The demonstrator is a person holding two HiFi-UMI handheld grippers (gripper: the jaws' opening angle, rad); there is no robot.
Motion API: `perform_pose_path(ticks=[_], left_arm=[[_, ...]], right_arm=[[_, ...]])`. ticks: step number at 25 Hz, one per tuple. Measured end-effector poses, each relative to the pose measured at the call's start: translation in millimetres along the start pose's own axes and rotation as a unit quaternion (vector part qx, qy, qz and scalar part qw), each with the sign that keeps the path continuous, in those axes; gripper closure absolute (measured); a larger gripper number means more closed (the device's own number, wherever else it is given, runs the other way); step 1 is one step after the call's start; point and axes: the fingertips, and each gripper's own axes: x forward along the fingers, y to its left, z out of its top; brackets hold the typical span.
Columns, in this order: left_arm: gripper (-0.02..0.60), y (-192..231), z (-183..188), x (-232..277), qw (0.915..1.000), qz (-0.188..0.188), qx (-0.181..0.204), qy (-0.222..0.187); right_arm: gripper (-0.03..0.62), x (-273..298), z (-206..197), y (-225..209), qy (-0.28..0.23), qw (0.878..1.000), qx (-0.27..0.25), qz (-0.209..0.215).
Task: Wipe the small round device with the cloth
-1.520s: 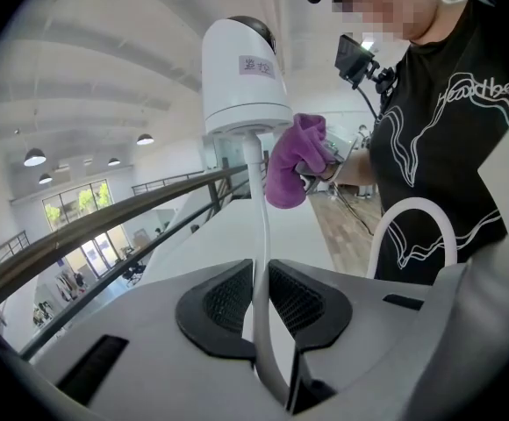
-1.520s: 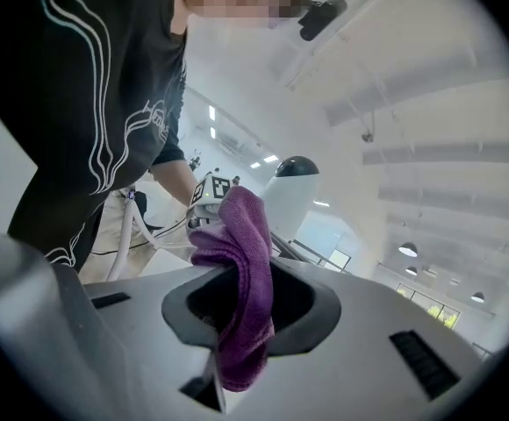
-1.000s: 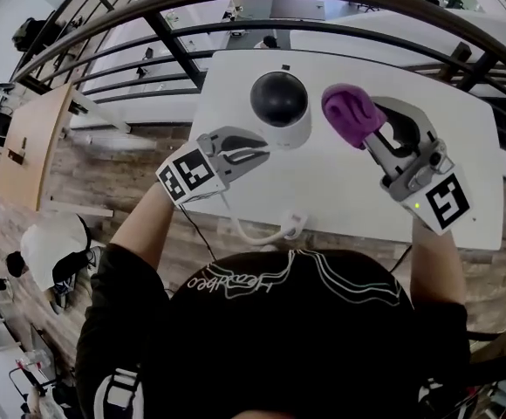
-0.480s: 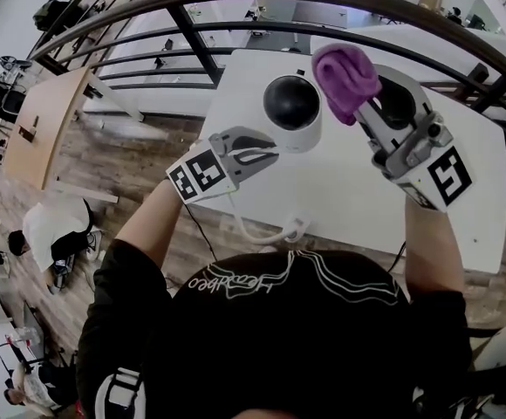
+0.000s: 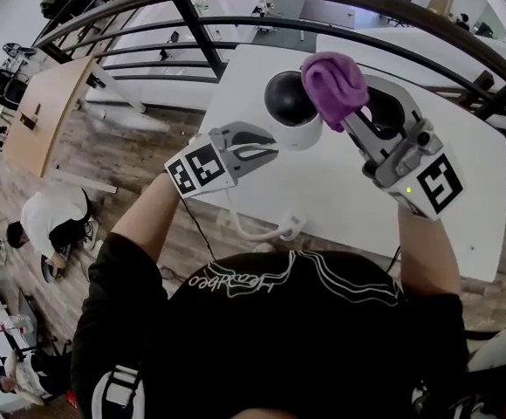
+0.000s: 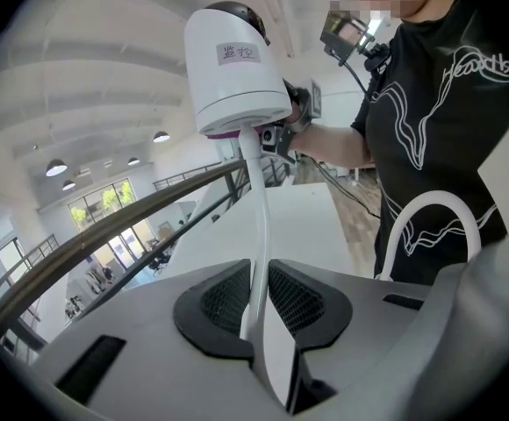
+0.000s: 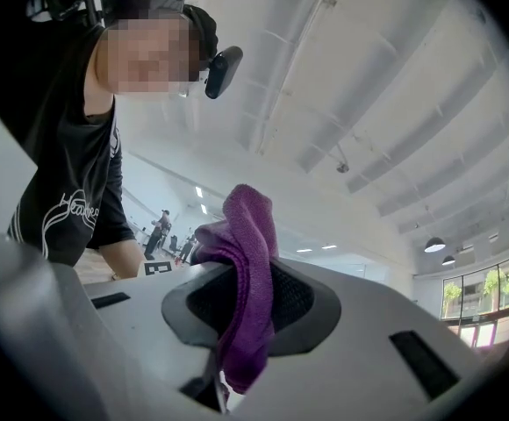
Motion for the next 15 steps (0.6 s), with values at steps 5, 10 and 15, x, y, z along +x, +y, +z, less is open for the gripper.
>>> perform_pose_path(ticks=[5, 10, 15], left_arm=[[0.520, 0.6, 0.3, 1.3, 1.0000, 0.000, -0.005, 0.006], [0.520, 0.0, -1.2, 0.8, 0.9998, 0.006, -0.018, 0.010], [0.517, 1.4, 0.9, 1.2, 0.9993, 0.017, -0.025, 0.020]], right_arm=[[0.528, -8.3, -10.2, 9.1, 0.016, 1.000, -0.006, 0.018], [0.528, -18.5, -23.0, 26.0, 0.039, 0.998, -0.030, 0.042], [0.528, -29.9, -39.1, 42.1, 0.072, 0.993, -0.068, 0.070]])
